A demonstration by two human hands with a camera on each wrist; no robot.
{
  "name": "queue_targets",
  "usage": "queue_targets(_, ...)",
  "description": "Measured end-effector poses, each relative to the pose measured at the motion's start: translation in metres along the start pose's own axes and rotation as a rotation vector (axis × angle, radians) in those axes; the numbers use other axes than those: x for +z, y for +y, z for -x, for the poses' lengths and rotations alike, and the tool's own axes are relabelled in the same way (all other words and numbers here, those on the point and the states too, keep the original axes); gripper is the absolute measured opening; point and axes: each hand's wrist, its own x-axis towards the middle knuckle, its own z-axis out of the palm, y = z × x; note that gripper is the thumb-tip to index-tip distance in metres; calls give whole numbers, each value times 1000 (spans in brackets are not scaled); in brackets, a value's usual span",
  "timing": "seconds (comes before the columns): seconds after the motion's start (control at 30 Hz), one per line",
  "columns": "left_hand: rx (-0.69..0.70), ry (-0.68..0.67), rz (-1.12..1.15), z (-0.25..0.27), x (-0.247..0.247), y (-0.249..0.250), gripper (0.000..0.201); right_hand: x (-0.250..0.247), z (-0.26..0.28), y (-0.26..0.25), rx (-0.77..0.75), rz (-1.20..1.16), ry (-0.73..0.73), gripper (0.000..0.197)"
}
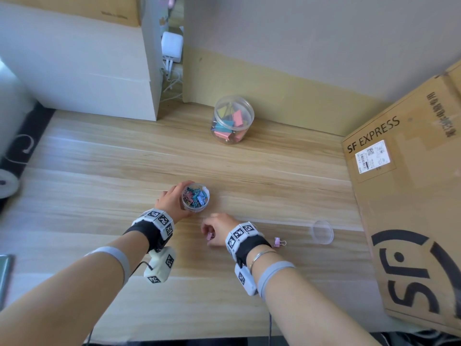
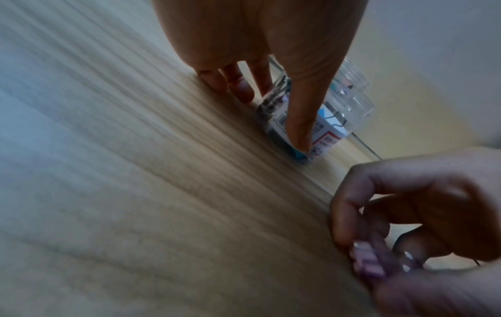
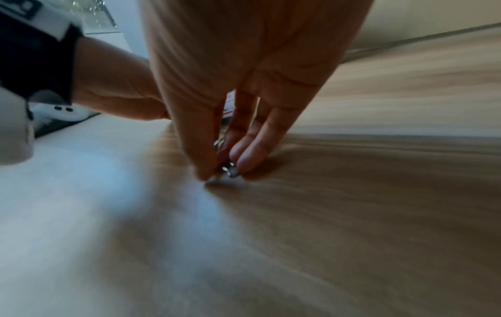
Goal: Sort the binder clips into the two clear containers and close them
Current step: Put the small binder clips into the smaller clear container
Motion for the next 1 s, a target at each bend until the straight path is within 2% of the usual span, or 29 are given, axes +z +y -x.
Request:
queue_targets(0.13, -2, 13, -23, 1, 0, 2, 82, -3, 2, 6, -2, 17, 59, 19)
queue_targets(0.3, 6, -16, -60, 3, 5, 12, 81, -37, 11, 13, 13, -218, 433, 10)
queue_targets(0.4, 18, -51, -73, 4, 13, 24, 80, -52, 11, 9, -5, -374, 538, 17)
queue_targets(0.5, 47, -80, -73, 6, 23, 36, 79, -54, 16, 26, 94, -343, 516, 25)
queue_targets(0.63, 85, -100, -76, 8, 34, 48, 78, -37, 44, 80, 371, -250, 465, 18)
queue_targets(0.77, 84, -110, -79, 8, 44, 57, 79, -16, 78, 113, 535, -273, 309, 33)
queue_targets(0.83, 89, -113, -79, 7, 48, 61, 79, -7, 85, 119, 549, -239, 254, 39)
queue_targets(1.0, 100, -125, -87, 2, 55, 66, 81, 6, 81, 120, 532, -205, 302, 34)
